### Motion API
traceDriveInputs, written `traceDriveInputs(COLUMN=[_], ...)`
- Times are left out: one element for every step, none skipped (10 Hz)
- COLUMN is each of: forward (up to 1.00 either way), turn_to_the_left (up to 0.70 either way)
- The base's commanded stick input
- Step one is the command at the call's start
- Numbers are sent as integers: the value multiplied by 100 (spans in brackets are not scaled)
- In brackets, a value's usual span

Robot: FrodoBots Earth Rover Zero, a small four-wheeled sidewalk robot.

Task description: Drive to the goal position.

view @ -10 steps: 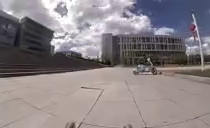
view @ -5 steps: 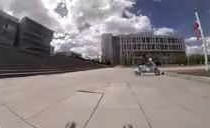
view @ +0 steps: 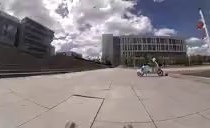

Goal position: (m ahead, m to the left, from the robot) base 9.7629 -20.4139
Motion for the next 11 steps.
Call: traceDriveInputs(forward=[70,70,70,70,70,70,70,70,70,70,70], turn_to_the_left=[0,0,0,0,0,0,-17,-33,-33,-33,-33])
